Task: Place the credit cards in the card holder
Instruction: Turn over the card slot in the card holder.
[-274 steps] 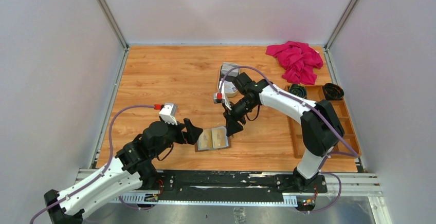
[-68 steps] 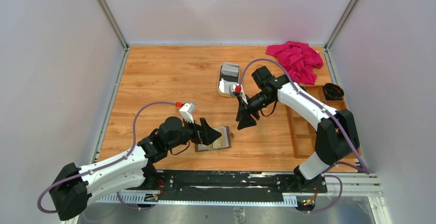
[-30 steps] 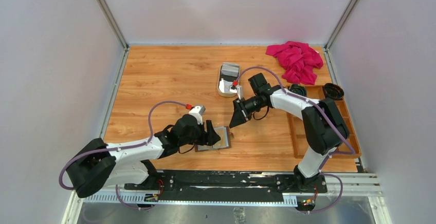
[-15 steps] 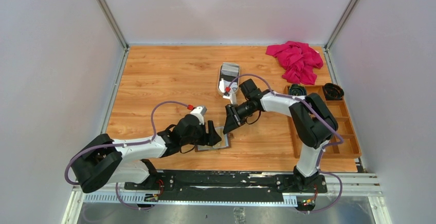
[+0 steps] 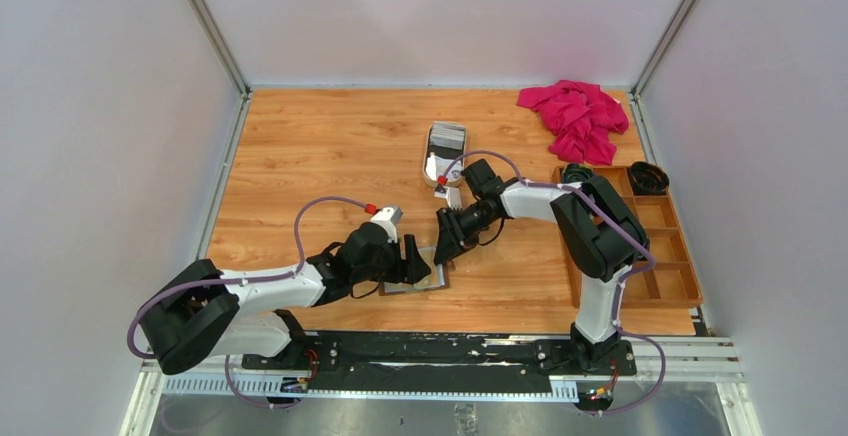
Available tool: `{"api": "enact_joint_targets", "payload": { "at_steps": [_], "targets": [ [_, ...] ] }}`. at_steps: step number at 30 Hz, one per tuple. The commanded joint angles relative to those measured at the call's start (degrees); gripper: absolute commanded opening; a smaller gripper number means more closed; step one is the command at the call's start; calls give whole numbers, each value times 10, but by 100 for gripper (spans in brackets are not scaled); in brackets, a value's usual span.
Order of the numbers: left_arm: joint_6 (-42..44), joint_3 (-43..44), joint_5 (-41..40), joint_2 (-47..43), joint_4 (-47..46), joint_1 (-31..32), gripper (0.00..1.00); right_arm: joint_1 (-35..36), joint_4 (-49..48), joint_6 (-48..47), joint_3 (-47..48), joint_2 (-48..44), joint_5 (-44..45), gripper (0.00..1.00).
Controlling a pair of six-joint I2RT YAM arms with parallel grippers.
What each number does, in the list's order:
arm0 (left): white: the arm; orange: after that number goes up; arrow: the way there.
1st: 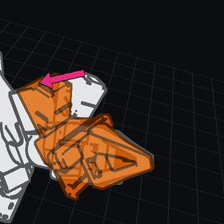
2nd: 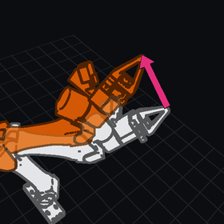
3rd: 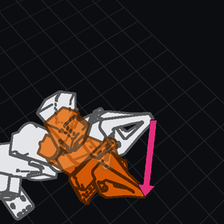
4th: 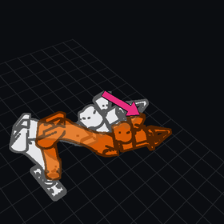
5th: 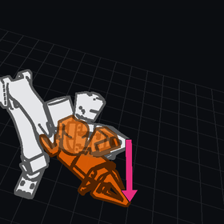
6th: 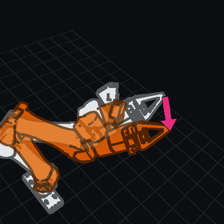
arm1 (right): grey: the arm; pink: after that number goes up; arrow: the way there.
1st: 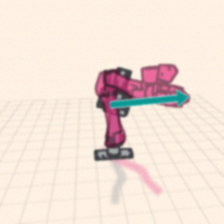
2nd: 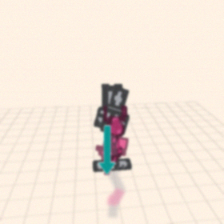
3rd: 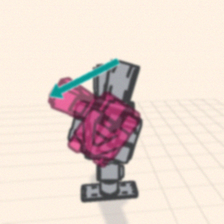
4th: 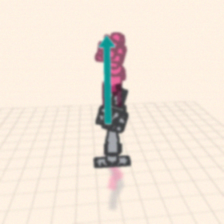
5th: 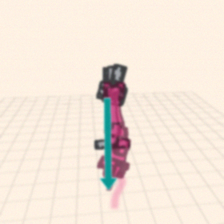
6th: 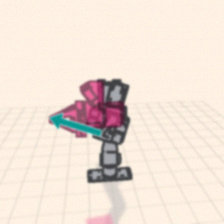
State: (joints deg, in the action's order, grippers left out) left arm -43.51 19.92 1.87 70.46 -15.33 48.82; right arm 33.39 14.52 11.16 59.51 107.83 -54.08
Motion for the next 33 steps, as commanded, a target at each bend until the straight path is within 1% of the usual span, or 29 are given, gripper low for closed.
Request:
{"api": "enact_joint_targets", "payload": {
  "at_steps": [1,9,13,20,28,33],
  "targets": [
    [6,-1,-10,7,14,-2,69,7,4,11,8,7,19,40],
    [6,-1,-2,19,4,-2,69,7,3,28,19,33,-15,40],
    [6,1,5,31,-3,-2,70,7,0,38,22,41,-21,37],
    [6,6,12,50,-8,-2,71,7,-13,56,25,43,-59,33],
    [6,9,15,56,-8,-2,73,8,-70,110,15,41,-134,31],
    [7,13,21,49,-8,-2,78,12,-88,129,12,45,-152,31]
  ]
}}
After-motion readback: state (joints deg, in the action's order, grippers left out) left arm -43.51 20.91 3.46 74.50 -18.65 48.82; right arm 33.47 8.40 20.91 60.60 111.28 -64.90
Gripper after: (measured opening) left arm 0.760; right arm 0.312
